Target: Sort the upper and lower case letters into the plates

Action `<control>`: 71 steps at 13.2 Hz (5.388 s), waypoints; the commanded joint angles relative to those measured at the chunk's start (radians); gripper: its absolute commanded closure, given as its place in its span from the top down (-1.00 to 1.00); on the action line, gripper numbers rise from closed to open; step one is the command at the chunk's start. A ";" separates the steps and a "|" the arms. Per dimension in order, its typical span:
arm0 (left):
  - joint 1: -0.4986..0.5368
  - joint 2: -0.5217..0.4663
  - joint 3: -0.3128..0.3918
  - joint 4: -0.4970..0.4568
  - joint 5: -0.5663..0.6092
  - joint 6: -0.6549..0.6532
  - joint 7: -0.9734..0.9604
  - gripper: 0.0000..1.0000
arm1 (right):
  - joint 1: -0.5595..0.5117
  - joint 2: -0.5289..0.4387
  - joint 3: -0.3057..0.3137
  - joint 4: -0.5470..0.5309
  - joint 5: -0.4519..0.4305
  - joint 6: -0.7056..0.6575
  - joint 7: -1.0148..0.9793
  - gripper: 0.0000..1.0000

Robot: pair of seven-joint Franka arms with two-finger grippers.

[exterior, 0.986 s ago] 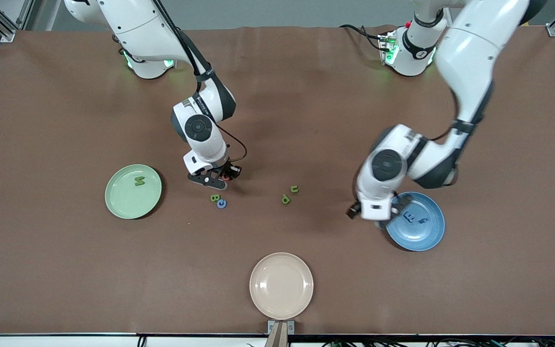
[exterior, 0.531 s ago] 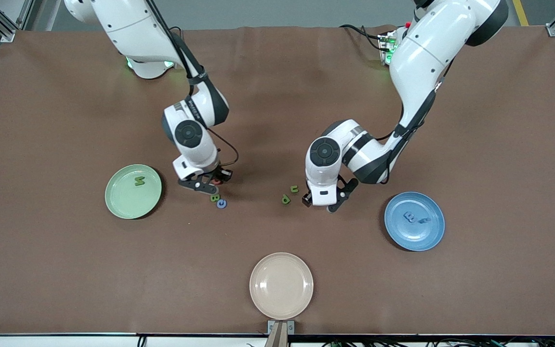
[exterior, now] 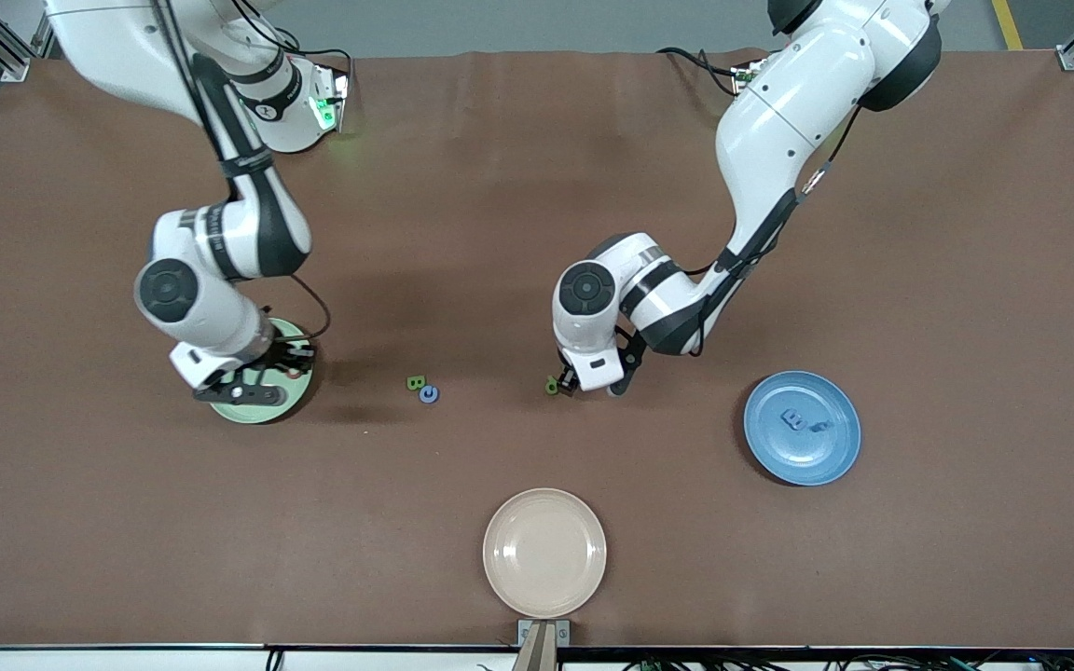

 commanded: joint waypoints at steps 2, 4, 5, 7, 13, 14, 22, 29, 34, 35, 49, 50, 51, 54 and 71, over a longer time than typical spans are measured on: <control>-0.013 0.023 0.007 0.027 -0.015 0.005 -0.012 0.47 | -0.051 0.006 0.021 -0.136 -0.009 0.210 -0.053 -1.00; -0.018 0.029 0.007 0.028 -0.015 0.015 -0.012 0.39 | -0.050 0.032 0.023 -0.159 -0.001 0.253 -0.053 -0.97; -0.018 0.029 0.007 0.028 -0.015 0.024 -0.012 0.37 | -0.048 0.041 0.023 -0.159 0.002 0.253 -0.051 -0.92; -0.023 0.037 0.007 0.028 -0.015 0.029 -0.012 0.26 | -0.045 0.050 0.023 -0.159 0.004 0.252 -0.051 -0.66; -0.020 0.031 0.007 0.028 -0.019 0.031 -0.003 -1.00 | -0.022 0.036 0.027 -0.049 0.005 0.099 0.017 1.00; -0.003 0.017 0.007 0.031 -0.021 0.031 0.002 -1.00 | 0.000 0.039 0.029 -0.011 0.005 0.078 0.084 1.00; 0.389 -0.121 -0.073 0.007 -0.002 -0.159 0.565 -1.00 | 0.215 0.239 0.026 0.221 -0.001 0.091 0.514 1.00; 0.603 -0.108 -0.068 -0.050 0.085 -0.158 0.875 0.47 | 0.238 0.300 0.021 0.222 -0.018 0.170 0.542 1.00; 0.597 -0.150 -0.143 -0.059 0.096 -0.205 0.817 0.99 | 0.248 0.315 0.018 0.222 -0.029 0.182 0.551 1.00; 0.586 -0.149 -0.178 -0.058 0.094 -0.206 0.760 0.99 | 0.254 0.320 0.018 0.220 -0.029 0.193 0.562 1.00; -0.109 0.089 0.077 0.266 -0.065 -0.020 0.287 0.99 | 0.317 0.317 0.024 0.195 -0.027 0.193 0.435 0.99; -0.125 0.099 0.083 0.266 -0.090 0.010 0.249 0.99 | 0.315 0.317 0.024 0.195 -0.027 0.193 0.395 0.98; -0.145 0.101 0.108 0.266 -0.091 0.011 0.217 0.99 | 0.315 0.317 0.024 0.195 -0.026 0.193 0.386 0.97; -0.172 0.109 0.148 0.266 -0.096 0.008 0.210 0.93 | 0.321 0.316 0.027 0.191 -0.024 0.192 0.383 0.93; -0.172 0.136 0.162 0.266 -0.101 0.006 0.220 -0.65 | 0.177 0.274 0.157 0.165 0.014 0.190 0.355 0.39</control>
